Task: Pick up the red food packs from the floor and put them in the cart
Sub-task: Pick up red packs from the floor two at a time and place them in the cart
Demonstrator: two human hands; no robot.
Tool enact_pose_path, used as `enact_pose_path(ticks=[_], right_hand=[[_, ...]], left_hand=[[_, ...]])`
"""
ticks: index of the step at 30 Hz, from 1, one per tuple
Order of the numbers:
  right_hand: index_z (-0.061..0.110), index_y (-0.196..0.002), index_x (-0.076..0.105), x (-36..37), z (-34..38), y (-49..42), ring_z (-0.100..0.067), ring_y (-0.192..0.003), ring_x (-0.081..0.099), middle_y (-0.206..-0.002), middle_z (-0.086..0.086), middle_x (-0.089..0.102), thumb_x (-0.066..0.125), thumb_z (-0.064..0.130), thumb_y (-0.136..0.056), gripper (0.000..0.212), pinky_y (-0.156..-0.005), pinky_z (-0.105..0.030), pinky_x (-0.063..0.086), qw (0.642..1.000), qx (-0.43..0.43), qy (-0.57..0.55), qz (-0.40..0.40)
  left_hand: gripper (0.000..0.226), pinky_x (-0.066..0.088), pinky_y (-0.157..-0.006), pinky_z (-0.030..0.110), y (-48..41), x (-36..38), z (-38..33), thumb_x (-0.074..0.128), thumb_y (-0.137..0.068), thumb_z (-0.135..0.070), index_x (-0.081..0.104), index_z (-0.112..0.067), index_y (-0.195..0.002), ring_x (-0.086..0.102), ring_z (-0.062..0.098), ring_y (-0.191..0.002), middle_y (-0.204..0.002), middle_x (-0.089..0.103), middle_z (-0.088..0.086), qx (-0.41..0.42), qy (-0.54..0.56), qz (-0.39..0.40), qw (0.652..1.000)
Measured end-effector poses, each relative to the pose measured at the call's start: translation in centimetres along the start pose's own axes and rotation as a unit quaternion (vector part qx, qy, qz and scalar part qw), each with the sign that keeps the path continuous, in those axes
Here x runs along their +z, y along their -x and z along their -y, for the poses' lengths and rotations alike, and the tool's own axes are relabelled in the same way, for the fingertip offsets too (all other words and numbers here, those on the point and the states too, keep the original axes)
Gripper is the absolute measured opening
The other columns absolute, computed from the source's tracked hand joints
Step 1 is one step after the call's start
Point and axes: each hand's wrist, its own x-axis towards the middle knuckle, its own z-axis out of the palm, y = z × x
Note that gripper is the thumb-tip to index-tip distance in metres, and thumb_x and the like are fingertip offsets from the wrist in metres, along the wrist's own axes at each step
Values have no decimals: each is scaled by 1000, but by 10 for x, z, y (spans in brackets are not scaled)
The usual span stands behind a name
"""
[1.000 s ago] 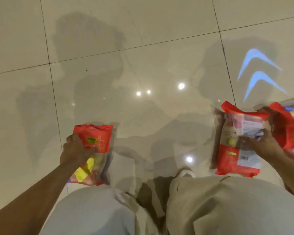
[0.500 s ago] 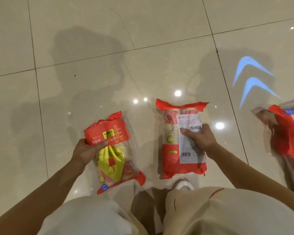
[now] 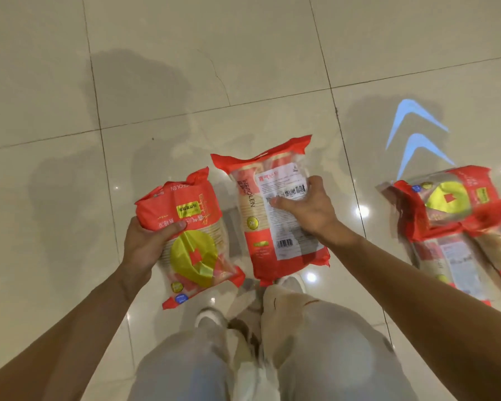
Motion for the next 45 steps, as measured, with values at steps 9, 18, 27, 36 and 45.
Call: enact_pose_path(ticks=[9, 18, 27, 36, 45], right_hand=[[20, -116, 39, -106, 238, 269, -5, -82, 67, -97, 14, 65, 91, 33, -76, 66, -58, -13, 49, 996, -75, -41, -12], [23, -118, 41, -181, 390, 487, -10, -94, 69, -104, 15, 66, 93, 39, -70, 72, -84, -38, 59, 968, -237, -79, -10], [24, -118, 45, -206, 415, 637, -14, -95, 71, -107, 9, 68, 92, 36, -72, 67, -84, -41, 60, 924, -361, -77, 105], [26, -111, 45, -129, 393, 795, -13, -92, 72, -105, 9, 69, 92, 30, -72, 61, -86, -43, 61, 857, -439, -33, 268], [29, -110, 50, 2, 288, 997, -14, -92, 74, -108, 2, 72, 94, 25, -70, 59, -80, -42, 62, 767, -468, 4, 439]], left_hand=[[86, 59, -84, 37, 249, -149, -231, 97, -55, -36, 61, -18, -131, 73, 21, -103, -118, 74, 2, 85, 35, -32, 995], [97, 60, -86, 43, 490, -254, -358, 96, -46, -45, 57, -22, -132, 72, 23, -103, -118, 73, 1, 196, 122, -154, 961], [66, 62, -82, 47, 693, -295, -330, 99, -50, -35, 65, -30, -107, 75, 23, -94, -103, 77, 0, 242, 199, -322, 893], [67, 63, -80, 43, 880, -357, -213, 97, -56, -30, 66, -19, -115, 75, 16, -90, -106, 76, 1, 226, 234, -486, 811], [74, 61, -82, 44, 1077, -411, -21, 100, -55, -29, 62, -23, -117, 73, 18, -92, -106, 74, 0, 154, 292, -634, 699]])
